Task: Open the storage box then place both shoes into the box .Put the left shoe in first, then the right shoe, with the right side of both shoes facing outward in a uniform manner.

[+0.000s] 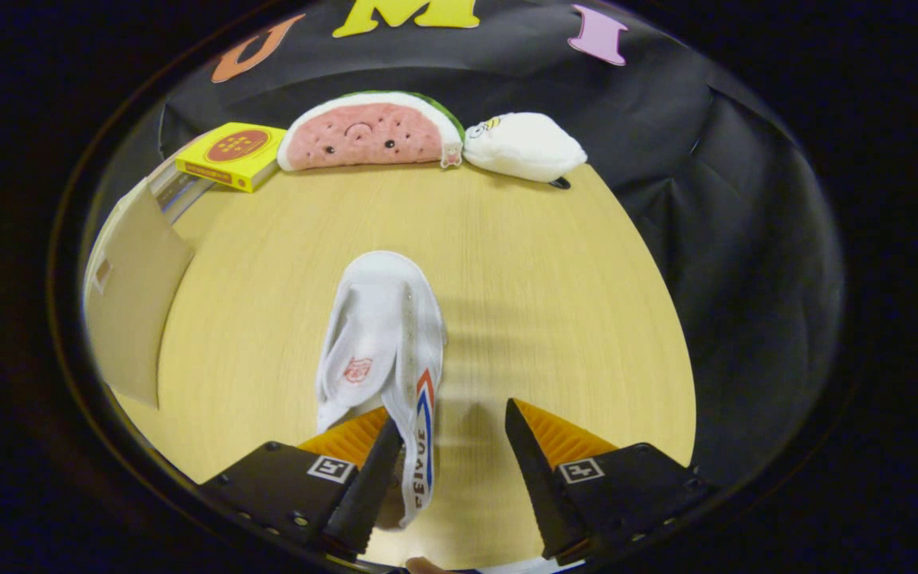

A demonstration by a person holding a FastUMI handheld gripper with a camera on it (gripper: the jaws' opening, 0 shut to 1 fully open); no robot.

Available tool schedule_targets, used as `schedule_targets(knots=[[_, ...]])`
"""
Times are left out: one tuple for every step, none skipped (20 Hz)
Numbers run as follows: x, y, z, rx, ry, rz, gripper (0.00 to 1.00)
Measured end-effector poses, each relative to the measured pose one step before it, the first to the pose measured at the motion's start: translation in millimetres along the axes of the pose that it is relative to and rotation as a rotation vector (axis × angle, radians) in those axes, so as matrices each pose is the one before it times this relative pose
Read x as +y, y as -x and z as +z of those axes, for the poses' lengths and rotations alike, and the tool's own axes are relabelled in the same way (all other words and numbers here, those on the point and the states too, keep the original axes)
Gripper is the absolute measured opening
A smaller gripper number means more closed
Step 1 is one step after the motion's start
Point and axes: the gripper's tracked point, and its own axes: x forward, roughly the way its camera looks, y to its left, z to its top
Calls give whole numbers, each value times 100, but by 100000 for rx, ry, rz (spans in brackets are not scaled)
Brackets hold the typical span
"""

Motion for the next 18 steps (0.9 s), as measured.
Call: schedule_targets(knots=[[875, -402, 120, 1596, -624, 3914, 67], [268, -543, -36, 1882, 390, 1157, 52], [274, -722, -295, 2633, 796, 472, 37], [421, 119, 274, 443, 308, 329, 31], [157, 10, 353, -269, 1032, -915, 24], [-25, -183, -97, 1246, 1720, -741, 24], [36, 115, 0, 734, 1839, 810, 24], [-1211, -688, -9, 639, -570, -4028, 25], [-18, -639, -376, 2766, -4043, 1398, 0], [66, 793, 341, -804, -2678, 3237, 0], [121, 150, -37, -366, -3524, 3739, 0], [-138, -36, -92, 65, -3709, 2185, 0], [-48, 86, -97, 84, -4296, 1935, 0], [128, 53, -132, 165, -2308, 1671, 0], [148, 167, -290, 928, -2143, 1318, 0], [274, 136, -269, 1136, -3540, 1762, 0], [477, 259, -361, 1891, -3248, 2484, 0], [367, 423, -271, 805, -3447, 2387, 0]])
